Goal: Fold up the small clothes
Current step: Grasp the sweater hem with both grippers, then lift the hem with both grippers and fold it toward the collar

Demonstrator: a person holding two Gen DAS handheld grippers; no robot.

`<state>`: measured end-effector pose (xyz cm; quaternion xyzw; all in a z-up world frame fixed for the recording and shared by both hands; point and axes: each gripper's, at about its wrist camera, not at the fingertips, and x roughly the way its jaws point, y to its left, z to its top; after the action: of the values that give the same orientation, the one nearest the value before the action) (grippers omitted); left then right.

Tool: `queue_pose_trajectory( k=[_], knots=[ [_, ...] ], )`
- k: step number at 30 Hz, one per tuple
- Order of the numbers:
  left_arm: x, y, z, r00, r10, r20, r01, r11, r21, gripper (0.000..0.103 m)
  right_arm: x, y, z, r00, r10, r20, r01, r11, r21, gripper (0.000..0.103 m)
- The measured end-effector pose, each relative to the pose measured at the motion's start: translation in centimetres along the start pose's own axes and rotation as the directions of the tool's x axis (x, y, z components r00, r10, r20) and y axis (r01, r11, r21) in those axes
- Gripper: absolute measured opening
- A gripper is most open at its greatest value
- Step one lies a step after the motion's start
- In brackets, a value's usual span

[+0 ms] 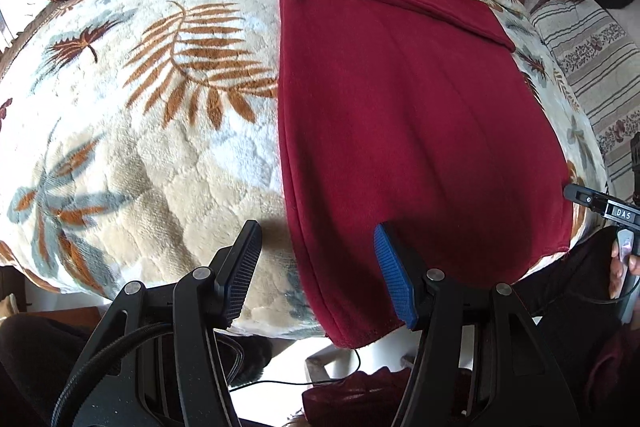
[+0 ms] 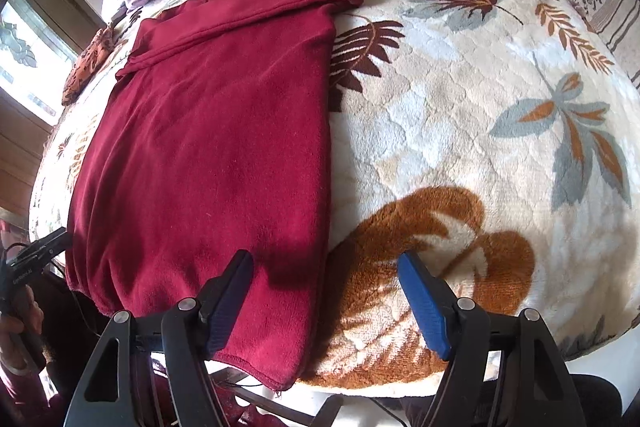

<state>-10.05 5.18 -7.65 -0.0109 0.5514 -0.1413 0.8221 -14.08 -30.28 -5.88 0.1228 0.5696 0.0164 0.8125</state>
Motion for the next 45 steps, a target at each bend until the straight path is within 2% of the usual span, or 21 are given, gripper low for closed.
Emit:
queue_pose_trajectory(
  k=[7,8,9,10,12,15,18,19,21,24,25,26,27,29,30,31,35,40,41,43,45],
  knots=[
    [0.4,-0.8,0.6,1.0,-0.016,0.001,0.016,1.0,-0.001,0.059,0.0,0.7,-1.5,0.992,0.114,-0.047,-0.115,0.993,-0.032,0.073],
    [0.4,-1.0,0.7,1.0,-0.018,0.0,0.018,1.0,0.004,0.059,0.0,1.0,-1.7,0.991,0.123,-0.05,-0.125,0.991,-0.048,0.069],
    [0.5,-1.2,0.8,1.0,-0.02,-0.001,0.02,1.0,0.01,0.059,0.0,1.4,-1.8,0.989,0.139,-0.054,-0.143,0.987,-0.067,0.059],
    [0.6,-1.4,0.9,1.0,-0.02,-0.002,0.02,1.0,0.015,0.059,0.0,1.9,-2.0,0.985,0.164,-0.062,-0.169,0.981,-0.091,0.054],
    [0.7,-1.5,1.0,1.0,-0.024,-0.004,0.024,1.0,0.02,0.059,0.0,2.7,-2.1,0.981,0.18,-0.066,-0.187,0.974,-0.125,0.053],
    [0.6,-1.2,0.7,0.999,-0.048,-0.009,0.048,0.999,0.012,0.059,0.3,2.4,-2.1,0.978,0.198,-0.064,-0.204,0.973,-0.106,0.051],
    [0.8,-0.9,0.5,0.998,-0.056,-0.014,0.057,0.998,0.002,0.059,0.4,1.7,-2.1,0.971,0.23,-0.064,-0.235,0.969,-0.082,0.051],
    [0.8,-0.9,0.5,0.998,-0.052,-0.018,0.052,0.999,0.004,0.059,0.6,1.7,-2.2,0.972,0.228,-0.064,-0.233,0.969,-0.087,0.053],
    [0.9,-1.2,0.8,0.999,-0.049,-0.02,0.049,0.999,0.002,0.059,0.6,2.1,-2.3,0.97,0.238,-0.05,-0.241,0.966,-0.096,0.063],
    [0.9,-1.3,0.8,0.998,-0.055,-0.014,0.055,0.998,-0.003,0.06,0.8,3.2,-2.4,0.974,0.222,-0.035,-0.225,0.964,-0.144,0.064],
    [0.8,-1.3,0.7,0.998,-0.062,-0.013,0.062,0.998,0.0,0.059,0.8,3.3,-2.4,0.975,0.222,-0.028,-0.223,0.963,-0.153,0.061],
    [0.8,-1.4,0.7,0.998,-0.068,-0.015,0.068,0.998,0.003,0.058,0.7,3.5,-2.5,0.974,0.224,-0.02,-0.224,0.961,-0.161,0.052],
    [0.7,-1.5,0.6,0.997,-0.073,-0.018,0.073,0.997,0.006,0.054,0.6,3.4,-2.4,0.973,0.229,-0.014,-0.228,0.959,-0.167,0.035],
    [0.6,-1.6,0.5,0.996,-0.086,-0.031,0.087,0.996,0.013,0.05,0.4,2.8,-2.2,0.956,0.294,-0.023,-0.294,0.945,-0.141,0.022],
    [0.6,-1.7,0.5,0.996,-0.087,-0.036,0.088,0.996,0.02,0.05,0.4,2.4,-2.1,0.942,0.334,-0.037,-0.336,0.935,-0.115,0.022],
    [0.6,-1.8,0.5,0.996,-0.084,-0.037,0.085,0.996,0.027,0.05,0.5,2.2,-2.0,0.938,0.344,-0.04,-0.346,0.932,-0.105,0.022],
    [1.2,-1.9,0.8,0.996,-0.075,-0.042,0.075,0.997,0.003,0.05,1.7,2.4,-1.9,0.937,0.34,-0.077,-0.347,0.932,-0.106,0.022],
    [1.3,-2.5,1.3,0.997,-0.062,-0.036,0.063,0.997,0.032,0.05,2.1,3.3,-1.5,0.931,0.361,-0.057,-0.365,0.923,-0.118,0.026],
    [1.2,-2.4,1.3,0.997,-0.067,-0.034,0.068,0.997,0.03,0.048,2.0,3.4,-1.5,0.931,0.36,-0.054,-0.364,0.923,-0.123,0.023],
    [0.9,-2.4,1.6,0.997,-0.065,-0.03,0.066,0.997,0.03,0.023,1.5,3.2,-1.7,0.931,0.364,-0.04,-0.366,0.921,-0.134,0.016],
    [0.4,-2.1,2.1,0.996,-0.089,-0.021,0.09,0.996,0.025,0.014,1.1,2.8,-1.5,0.92,0.392,-0.021,-0.391,0.914,-0.111,0.014]
  ],
)
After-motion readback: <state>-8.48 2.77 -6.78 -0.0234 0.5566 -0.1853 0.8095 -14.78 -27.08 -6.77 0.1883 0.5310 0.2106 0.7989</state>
